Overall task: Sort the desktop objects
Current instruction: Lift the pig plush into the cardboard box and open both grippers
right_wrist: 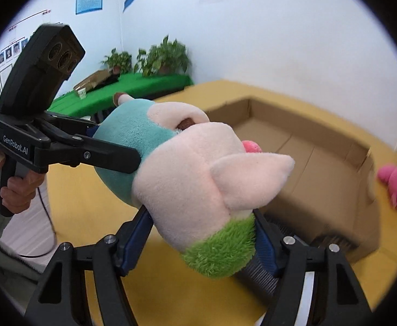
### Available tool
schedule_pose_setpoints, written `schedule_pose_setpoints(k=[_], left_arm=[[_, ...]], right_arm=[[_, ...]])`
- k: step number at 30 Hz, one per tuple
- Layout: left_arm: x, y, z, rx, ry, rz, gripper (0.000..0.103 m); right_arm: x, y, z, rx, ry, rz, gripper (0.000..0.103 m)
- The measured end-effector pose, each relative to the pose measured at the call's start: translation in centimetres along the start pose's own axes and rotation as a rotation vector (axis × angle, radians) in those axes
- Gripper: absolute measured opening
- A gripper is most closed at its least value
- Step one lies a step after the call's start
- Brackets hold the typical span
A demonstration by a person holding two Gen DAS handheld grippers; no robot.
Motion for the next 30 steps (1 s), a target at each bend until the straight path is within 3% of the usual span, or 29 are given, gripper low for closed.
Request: schedule_pose_setpoints(k=[3,7,17,24,30], left_arm=[[4.8,-0.1,-1.4,0.074,0.09,0.096,0.077],[9.8,-1.6,-2.1,0.099,0.171,0.133,0.077],[19.7,-6.5,-0.5,0.154,0.244,0.152,0.077],[24.0,-11.7,4.7,0.158,0.19,0.126,0.077],[24.5,-16.9,12.4,0.127,0.07,0.041,0.077]], right_arm=[[4.2,0.5,-0.7,-0.034,0.098,-0.054,0.07],[9.7,2.1,-0.7,-0.041,0.197,-0.081,0.07],[19.9,6.1,1.9,-0.037,0.243,-0.117,0.07],[24.8,8.8,7.8,-0.019,0.174,-0.102,0.07],[26.0,12.6,15.1,0.006,0.083,-0.016,0.07]])
Point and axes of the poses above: each gripper's, at about its wrist camera, not at the fingertips, and z roughly the way its jaws point, y to its right, x to its top, the point moved 1 cm from there along z, roughly the way its jaws point, and after that the axes turned 14 degrees about z, right-handed, at the moved point
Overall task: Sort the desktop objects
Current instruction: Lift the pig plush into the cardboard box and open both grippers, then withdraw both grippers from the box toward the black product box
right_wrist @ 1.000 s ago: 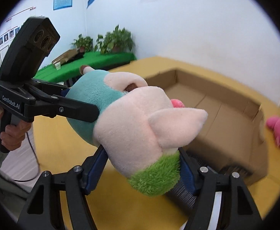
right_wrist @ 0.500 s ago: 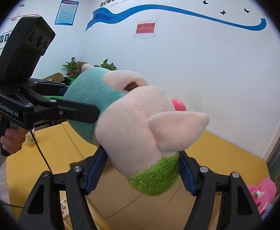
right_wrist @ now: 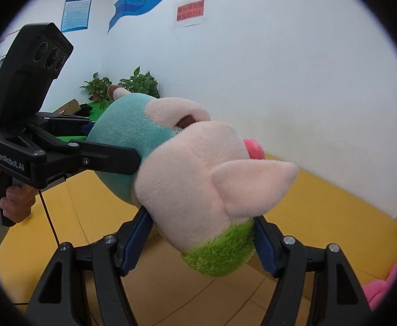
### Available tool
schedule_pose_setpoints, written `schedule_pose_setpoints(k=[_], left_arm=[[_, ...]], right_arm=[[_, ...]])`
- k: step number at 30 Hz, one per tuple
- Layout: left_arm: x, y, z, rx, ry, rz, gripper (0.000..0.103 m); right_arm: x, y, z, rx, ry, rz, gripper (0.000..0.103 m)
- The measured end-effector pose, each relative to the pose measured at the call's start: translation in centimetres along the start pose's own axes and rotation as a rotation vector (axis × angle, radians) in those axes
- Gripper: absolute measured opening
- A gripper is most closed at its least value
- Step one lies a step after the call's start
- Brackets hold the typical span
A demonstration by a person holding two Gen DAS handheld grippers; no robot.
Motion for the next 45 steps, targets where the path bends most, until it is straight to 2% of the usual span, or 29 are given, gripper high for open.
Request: schedule_pose_setpoints(k=[8,14,20,22,23,24,28,31,36,39,40,43,45], left_arm=[[-4.8,-4.0,12.1,-0.047,-0.24,-0.132,0.077],[-8.0,-3.5,17.8,-0.01,-0.412,-0.147,0.078],[-9.2,-4.6,17.9,-0.038,-0.432,-0.205,0.083],[-9.1,-4.8,17.9,-0.048,-0.435,-0.212,0.086],[-9.4,-5.4,17.7,-0.058,-0.434,-0.217,0.088],[-9.2,-5.2,17.5,-0.073,-0.436,-0.22,0.089],[-9.2,-5.6,15.8,-0.057,-0.466,-0.229,0.091],[-8.0,-5.0,12.5,0.012,-0.399,-0.197,0.091],[-7.5,-4.4,3.8,0.112,-0.257,-0.147,0.091],[-7.0,-2.6,-0.8,0.22,-0.186,-0.088,0.101],[-7.6,-2.9,-3.0,0.251,-0.153,-0.074,0.103],[-8.3,-0.7,-7.4,0.342,-0.048,-0.02,0.103],[-9.0,1.1,-9.7,0.386,0.013,0.024,0.103]], right_arm=[[-4.5,4.9,10.7,-0.016,-0.193,0.135,0.07],[-9.8,5.8,15.9,-0.05,-0.311,0.16,0.07],[-9.7,5.3,15.7,-0.039,-0.288,0.168,0.071],[-10.0,5.6,15.4,-0.051,-0.29,0.154,0.076],[-10.1,5.5,15.5,-0.053,-0.294,0.158,0.084],[-9.8,5.7,15.5,-0.048,-0.298,0.169,0.086],[-9.0,6.6,14.5,0.013,-0.316,0.226,0.087],[-7.7,6.5,12.1,0.025,-0.275,0.235,0.087],[-5.4,5.2,6.3,0.002,-0.213,0.224,0.089],[-5.0,4.2,2.0,-0.019,-0.192,0.246,0.09],[-5.1,3.7,1.3,-0.026,-0.184,0.251,0.09],[-6.3,2.3,-3.5,-0.055,-0.123,0.273,0.091],[-6.9,0.5,-5.0,-0.076,-0.086,0.27,0.092]])
Point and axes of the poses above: each gripper's, at about its wrist camera, not at the fingertips, and z roughly the way its jaws point, y to its right, x to its top, the point moved 1 cm from there along z, roughly the way its jaws point, and after that the axes turned 14 degrees about z, right-handed, at the moved point
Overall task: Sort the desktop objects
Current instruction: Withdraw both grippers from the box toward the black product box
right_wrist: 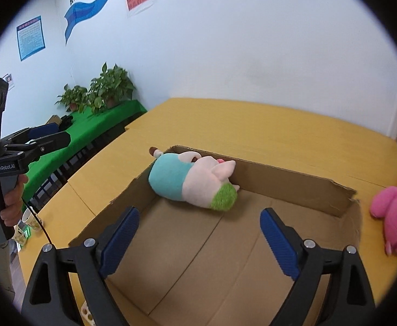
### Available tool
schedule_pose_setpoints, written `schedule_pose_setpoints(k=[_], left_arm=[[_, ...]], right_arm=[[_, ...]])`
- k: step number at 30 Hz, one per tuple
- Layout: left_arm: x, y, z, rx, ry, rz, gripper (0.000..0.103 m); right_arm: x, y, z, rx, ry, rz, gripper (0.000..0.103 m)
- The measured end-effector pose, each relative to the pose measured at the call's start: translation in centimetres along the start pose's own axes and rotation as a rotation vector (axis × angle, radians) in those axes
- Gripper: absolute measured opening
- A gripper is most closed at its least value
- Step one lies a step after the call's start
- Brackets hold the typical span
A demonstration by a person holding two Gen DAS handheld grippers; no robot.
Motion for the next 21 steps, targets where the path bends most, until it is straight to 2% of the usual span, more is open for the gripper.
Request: schedule_pose_setpoints(k=[5,8,14,19,21], left_arm=[[-3.9,4.4,-4.3,0.105,0.082,0.073,0.103],[-6.2,6.9,-5.9,0.132,0.1,0.056,0.103],[-9.2,10.0,-6.4,-0.015,0.073,-0.039,0.103],[-11.0,12.3,-6.9,-0.022,0.068,-0.059,0.103],[-11.5,12.8,-7.2,-0.027,0.072,-0.069,0.103]], right_arm=[[-5.2,0.2,-5.3,-0.088,0.086,0.001,0.092],[-7.7,0.5,-6.9,-0.159,0.119,0.017,0.092],[-11.7,1.0,-8.4,-0.222,0.14,0.033,0.092],[-14.6,0.2,-8.9,-0.303,0.162,-0.018,0.092],[-15.3,-0.1,-8.8,-0.31,0.169,-0.027,0.092]])
Point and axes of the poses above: each gripper's, at about its wrist camera, not at the fingertips, and z roughly the way its jaws point, y to its right, x to its top, the point moved 1 cm from there along z, roughly the way its jaws point, and after that the axes turned 14 degrees about z, right-handed, at the moved point
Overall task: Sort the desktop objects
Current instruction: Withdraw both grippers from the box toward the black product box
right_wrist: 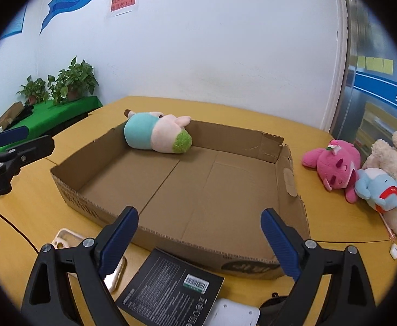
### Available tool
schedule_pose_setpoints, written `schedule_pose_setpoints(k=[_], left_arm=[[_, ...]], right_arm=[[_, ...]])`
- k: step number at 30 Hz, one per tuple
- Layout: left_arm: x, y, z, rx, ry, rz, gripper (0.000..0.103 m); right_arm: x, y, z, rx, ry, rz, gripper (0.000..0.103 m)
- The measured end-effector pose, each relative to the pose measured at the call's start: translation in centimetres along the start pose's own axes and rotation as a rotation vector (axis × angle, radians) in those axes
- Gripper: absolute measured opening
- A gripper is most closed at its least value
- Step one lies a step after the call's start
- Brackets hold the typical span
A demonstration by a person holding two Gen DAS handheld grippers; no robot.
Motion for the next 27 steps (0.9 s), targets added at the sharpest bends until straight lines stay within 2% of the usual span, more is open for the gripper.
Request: schedule_pose_setpoints(k=[3,4,5,6,7,8,9,10,12,13,14,15,16,17,18,20,23,27], left_arm=[[-0.7,0.4,-0.6,-0.013,0.015,-0.024,0.102],[-0.8,0.4,-0.8,-0.014,0.025,-0.031,0.099],[-0.9,0.3,-1.0,-0.016,0.032,-0.036,0.087],[-0.9,0.4,-1.0,-0.021,0.027,-0.032,0.075],[-1.0,0.4,-1.0,-0.029,0.013,-0.022,0.041],[-1.1,0.4,-0.7,-0.044,-0.013,-0.014,0.013],[-1.2,0.5,-0.4,-0.055,-0.038,-0.016,0.007],[-1.5,0.4,-0.1,-0.062,-0.062,-0.021,0.007],[-1.9,0.3,0.2,-0.082,-0.081,-0.026,0.008],[-2.0,0.4,0.0,-0.086,-0.076,-0.024,0.014],[-2.1,0.3,-0.2,-0.083,-0.067,-0.024,0.038],[-2.3,0.3,-0.5,-0.073,-0.06,-0.021,0.057],[-2.3,0.2,-0.8,-0.054,-0.053,-0.019,0.096],[-2.4,0.0,-1.3,-0.03,-0.032,-0.02,0.103],[-2.6,-0.3,-1.9,-0.005,0.0,-0.022,0.103],[-3.0,-0.7,-2.3,-0.004,0.005,-0.01,0.103],[-3.9,-1.7,-1.8,-0.021,-0.065,0.002,0.103],[-5.8,-3.4,-1.2,-0.008,-0.156,-0.006,0.103]], right_arm=[[-0.6,0.1,-0.3,-0.001,0.008,0.02,0.092],[-0.7,0.2,-0.3,-0.011,0.011,0.022,0.092],[-0.9,0.2,-0.3,-0.03,0.022,0.015,0.086],[-1.0,0.2,-0.4,-0.052,0.035,0.008,0.075],[-1.2,0.3,-0.5,-0.077,0.045,0.0,0.038],[-1.3,0.3,-0.4,-0.09,0.035,-0.002,0.007],[-1.3,0.5,-0.1,-0.076,0.014,0.007,0.005],[-1.4,0.8,0.1,-0.038,-0.011,0.024,0.006],[-1.5,1.1,0.1,0.012,-0.03,0.052,0.009],[-1.6,1.1,-0.1,0.025,-0.026,0.056,0.029],[-1.8,1.0,-0.3,0.037,-0.02,0.056,0.068],[-1.9,0.9,-0.5,0.043,-0.017,0.052,0.087],[-2.1,0.7,-0.7,0.051,-0.011,0.043,0.095],[-2.4,0.4,-0.9,0.068,-0.002,0.033,0.095],[-2.6,0.2,-1.0,0.086,-0.008,0.027,0.095],[-3.2,-0.7,-0.8,0.138,-0.044,0.016,0.095],[-4.3,-2.8,-0.1,0.226,-0.097,-0.017,0.095],[-5.6,-6.3,0.9,0.274,-0.155,-0.085,0.095]])
Point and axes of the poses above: each gripper's, at about its wrist camera, not at the fingertips, and z roughly the way its jaws point, y to its right, x to its top, the point moved 1 cm from there along z, roughly the way its jaws point, and after that the axes turned 14 degrees about z, right-handed, at the moved point
